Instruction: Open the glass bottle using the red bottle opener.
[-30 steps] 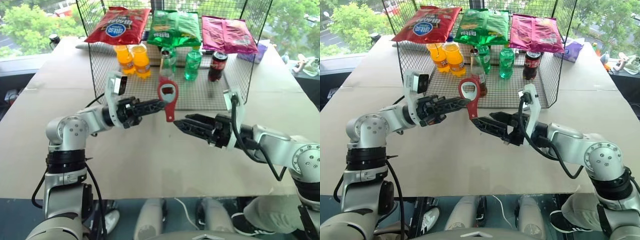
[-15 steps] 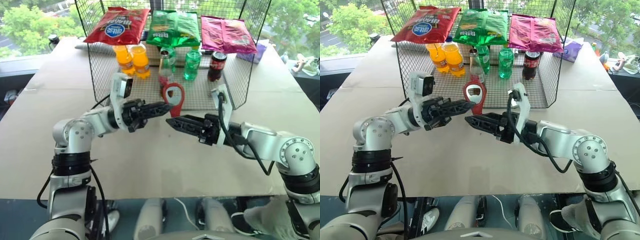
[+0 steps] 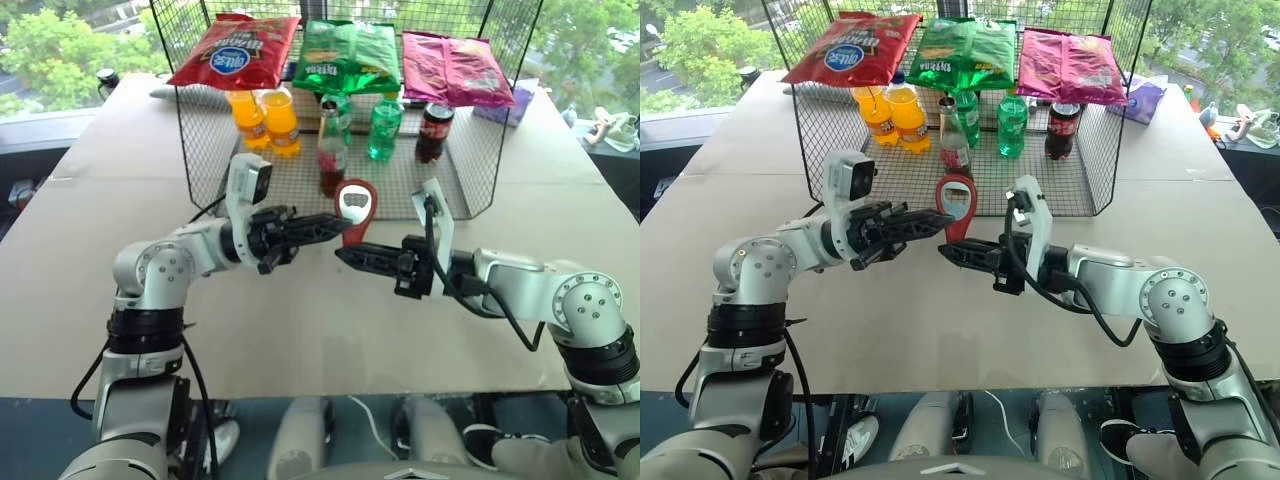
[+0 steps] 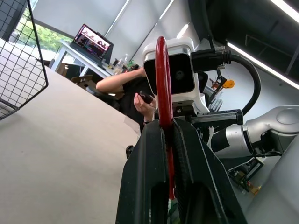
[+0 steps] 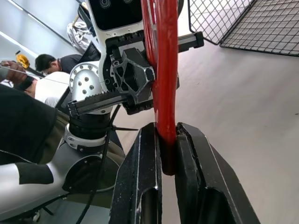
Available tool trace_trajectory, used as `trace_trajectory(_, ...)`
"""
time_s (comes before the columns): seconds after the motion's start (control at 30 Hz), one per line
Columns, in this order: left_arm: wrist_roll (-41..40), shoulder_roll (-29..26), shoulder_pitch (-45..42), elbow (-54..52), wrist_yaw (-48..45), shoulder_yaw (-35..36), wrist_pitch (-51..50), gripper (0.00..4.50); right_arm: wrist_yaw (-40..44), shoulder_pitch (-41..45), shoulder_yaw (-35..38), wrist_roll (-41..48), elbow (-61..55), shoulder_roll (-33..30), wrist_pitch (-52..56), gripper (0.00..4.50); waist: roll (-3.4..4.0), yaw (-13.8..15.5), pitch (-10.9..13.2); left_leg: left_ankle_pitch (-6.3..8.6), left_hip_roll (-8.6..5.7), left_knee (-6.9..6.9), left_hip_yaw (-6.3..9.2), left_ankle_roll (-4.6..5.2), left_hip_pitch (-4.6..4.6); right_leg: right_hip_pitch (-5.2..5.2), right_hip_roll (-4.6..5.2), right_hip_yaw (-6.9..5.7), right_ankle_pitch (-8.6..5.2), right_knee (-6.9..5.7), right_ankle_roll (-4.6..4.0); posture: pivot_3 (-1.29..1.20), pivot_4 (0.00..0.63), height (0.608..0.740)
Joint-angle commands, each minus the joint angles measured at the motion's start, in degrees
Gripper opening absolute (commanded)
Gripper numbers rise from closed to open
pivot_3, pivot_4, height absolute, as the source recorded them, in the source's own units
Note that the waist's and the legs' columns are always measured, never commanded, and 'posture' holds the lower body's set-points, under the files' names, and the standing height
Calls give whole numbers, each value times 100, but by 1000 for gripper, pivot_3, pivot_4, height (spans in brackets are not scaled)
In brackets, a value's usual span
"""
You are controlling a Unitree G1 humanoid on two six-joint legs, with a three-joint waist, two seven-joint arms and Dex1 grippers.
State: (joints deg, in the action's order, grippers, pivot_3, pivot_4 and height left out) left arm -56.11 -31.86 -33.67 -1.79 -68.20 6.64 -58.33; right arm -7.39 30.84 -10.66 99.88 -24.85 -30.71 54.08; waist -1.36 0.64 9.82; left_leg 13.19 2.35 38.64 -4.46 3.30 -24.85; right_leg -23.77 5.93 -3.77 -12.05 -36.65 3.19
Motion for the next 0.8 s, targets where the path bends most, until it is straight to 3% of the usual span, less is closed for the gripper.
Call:
trace_trajectory(0.03, 49, -73, -15, -218, -94, -90, 116, 0, 293, 178, 206, -140, -112, 18, -38, 333, 0, 0, 0, 0, 0, 0, 0, 0, 0, 0, 0, 0, 0, 0, 0, 0, 150, 740)
trace_trajectory(0.13, 56, -67, -5, -240, -107, -109, 140, 0, 349, 177, 216, -208, -117, 25, -16, 1118, 1, 0, 1, 0, 0, -1, 0, 0, 0, 0, 0, 0, 0, 0, 0, 0, 150, 740)
trace_trajectory(0.23, 52, -78, 11, -267, -131, -125, 148, 0, 322, 177, 214, -235, -121, 15, 16, 2303, 2, 0, 1, 0, 0, -1, 0, 0, 0, 0, 0, 0, 0, 1, 0, 0, 150, 740)
trace_trajectory(0.6, 18, -35, -15, -259, -79, -131, 208, 0, 323, 200, 139, -286, -116, 21, 109, 2303, 2, 0, 1, 0, 1, -5, -1, 0, -1, -1, 1, 0, 0, 5, 0, 0, 150, 740)
trace_trajectory(0.77, 3, -36, 17, -312, -74, -138, 207, 0, 317, 182, 147, -244, -125, 34, 131, 153, 3, -1, 2, 0, 2, -7, -1, 0, -1, -1, 1, 0, -1, 8, 0, 0, 150, 740)
trace_trajectory(0.8, 6, -44, 33, -325, -83, -143, 210, 0, 315, 181, 155, -236, -118, 42, 133, 67, 3, -2, 2, 0, 2, -10, -1, 0, -1, -2, 1, 0, -1, 9, 0, 0, 150, 740)
